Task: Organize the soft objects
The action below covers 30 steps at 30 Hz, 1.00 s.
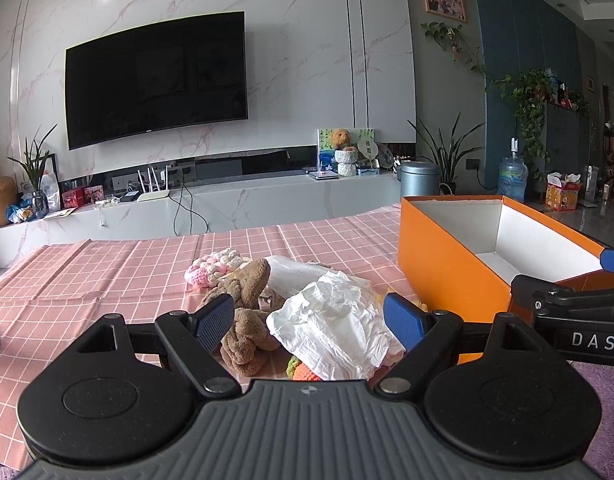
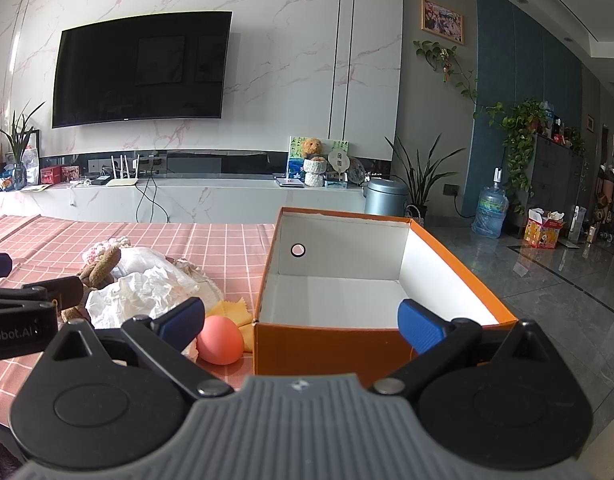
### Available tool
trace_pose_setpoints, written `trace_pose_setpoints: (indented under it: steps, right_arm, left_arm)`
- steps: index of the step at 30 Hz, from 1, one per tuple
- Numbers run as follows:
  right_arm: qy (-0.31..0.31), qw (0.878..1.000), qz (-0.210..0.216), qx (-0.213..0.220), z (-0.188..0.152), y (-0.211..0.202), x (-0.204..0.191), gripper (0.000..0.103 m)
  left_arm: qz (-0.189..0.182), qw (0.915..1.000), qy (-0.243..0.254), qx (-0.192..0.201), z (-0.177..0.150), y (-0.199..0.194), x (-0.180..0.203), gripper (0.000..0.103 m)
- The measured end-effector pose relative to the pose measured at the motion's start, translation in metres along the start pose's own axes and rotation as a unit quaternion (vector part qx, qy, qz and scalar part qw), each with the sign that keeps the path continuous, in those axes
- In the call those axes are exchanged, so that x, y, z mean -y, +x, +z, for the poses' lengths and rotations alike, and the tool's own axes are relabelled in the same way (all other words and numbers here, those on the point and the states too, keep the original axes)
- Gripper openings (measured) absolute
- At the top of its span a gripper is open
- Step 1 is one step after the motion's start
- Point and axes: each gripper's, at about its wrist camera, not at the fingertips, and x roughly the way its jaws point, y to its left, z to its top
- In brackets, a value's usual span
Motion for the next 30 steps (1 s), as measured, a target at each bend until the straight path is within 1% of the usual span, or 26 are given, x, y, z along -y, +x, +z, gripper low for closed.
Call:
trace_pose_setpoints:
  steps: [5, 11, 30]
  right_arm:
    - [0.000, 1.000, 0.000, 0.000, -0.0003, 0.0002, 0.0005, 0.101]
    - [0.003, 1.000, -0.005, 0.000, -0.0009, 0.0013, -0.0014, 0.101]
    - [0.004, 1.000, -0.008, -0.004, -0.0020, 0.0053, -0.0043, 0.101]
  left_arm:
    - [0.000, 1.0000, -0.003, -0.005, -0.0067, 0.0030, -0.0006, 0.099]
    - [0.000, 0.9999, -0.007, -0.014, -0.0075, 0.0028, -0.0021, 0.099]
    - [0.001, 0.9998, -0.009, -0.019, -0.0080, 0.0014, -0.0024, 0.099]
